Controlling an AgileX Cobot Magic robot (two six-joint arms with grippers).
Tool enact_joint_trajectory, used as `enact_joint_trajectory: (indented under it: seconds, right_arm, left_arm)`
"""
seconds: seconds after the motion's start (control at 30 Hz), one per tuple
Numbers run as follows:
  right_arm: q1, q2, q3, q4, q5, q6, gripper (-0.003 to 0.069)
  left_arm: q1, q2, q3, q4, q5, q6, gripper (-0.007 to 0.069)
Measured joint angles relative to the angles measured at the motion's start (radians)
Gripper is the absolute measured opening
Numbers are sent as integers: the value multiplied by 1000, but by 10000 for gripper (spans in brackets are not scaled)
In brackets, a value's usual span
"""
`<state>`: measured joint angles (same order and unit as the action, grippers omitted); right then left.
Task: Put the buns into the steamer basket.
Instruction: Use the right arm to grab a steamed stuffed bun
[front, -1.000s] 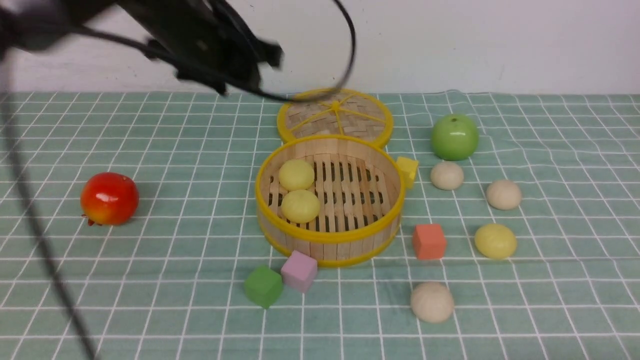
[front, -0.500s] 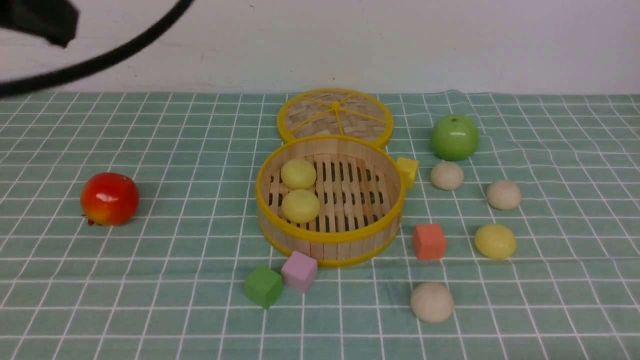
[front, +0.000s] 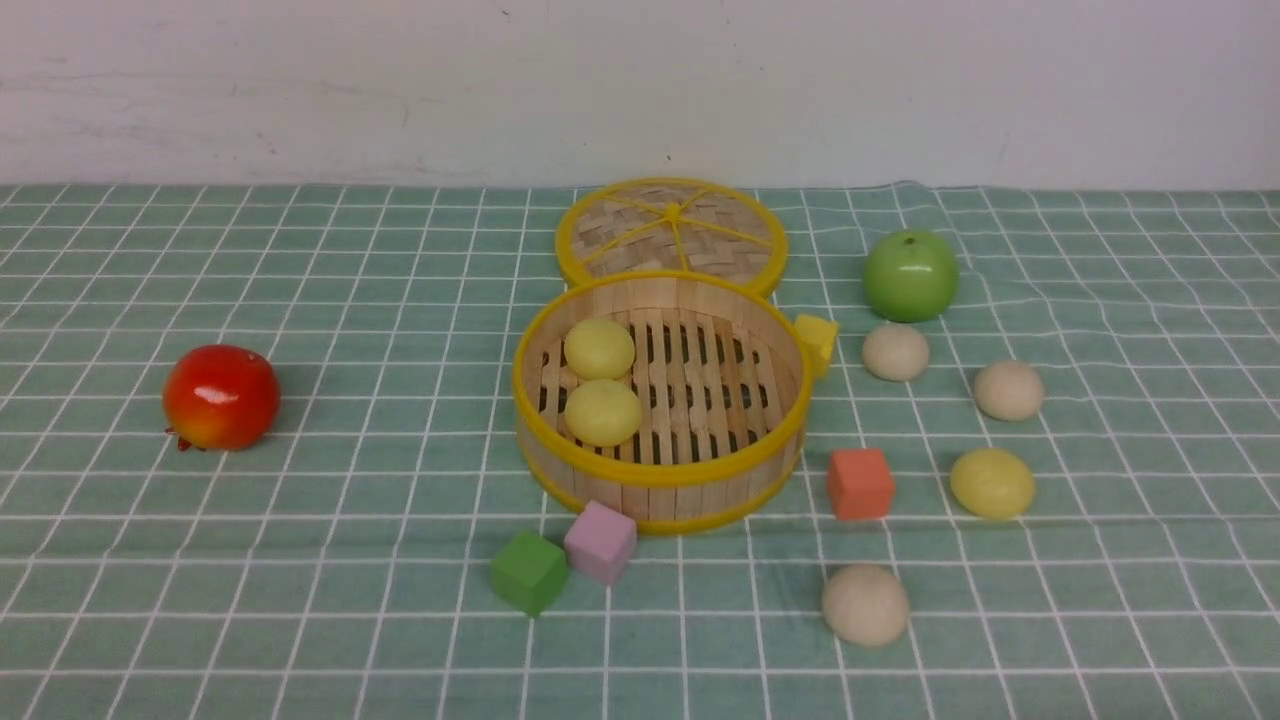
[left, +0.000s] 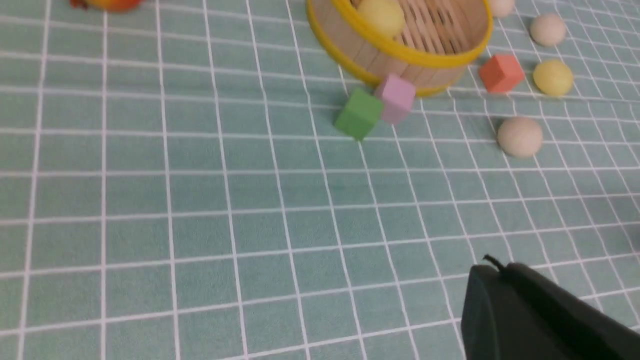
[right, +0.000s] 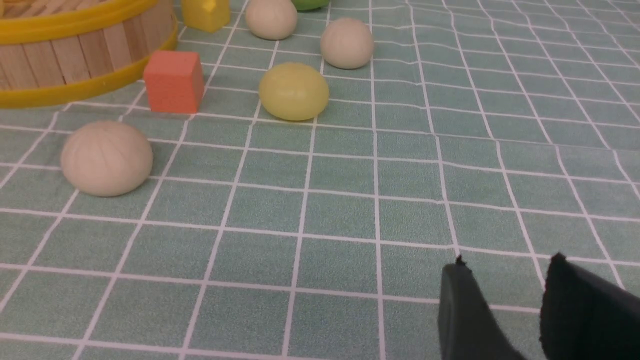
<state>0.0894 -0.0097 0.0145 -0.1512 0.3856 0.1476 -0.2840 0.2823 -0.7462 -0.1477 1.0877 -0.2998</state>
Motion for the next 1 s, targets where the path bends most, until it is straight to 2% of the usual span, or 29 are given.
enact_joint_trajectory:
  seconds: [0.1,0.13,0.33,0.73,1.0]
  right_arm:
    - [0,0,0,0,0,0,240]
    - [0,0,0,0,0,0,240]
    - [0,0,0,0,0,0,240]
    - [0,0,0,0,0,0,240]
    - [0,0,0,0,0,0,240]
  left_arm:
    - [0,-63,77,27,-102,0,-13]
    - [0,-85,119,62,-212,0,-13]
    - [0,-89,156,122,-381,-2,-13]
    - [0,-91,169,156,-360,-2,-13]
    - [0,-91,295,184,-351,-2,-12]
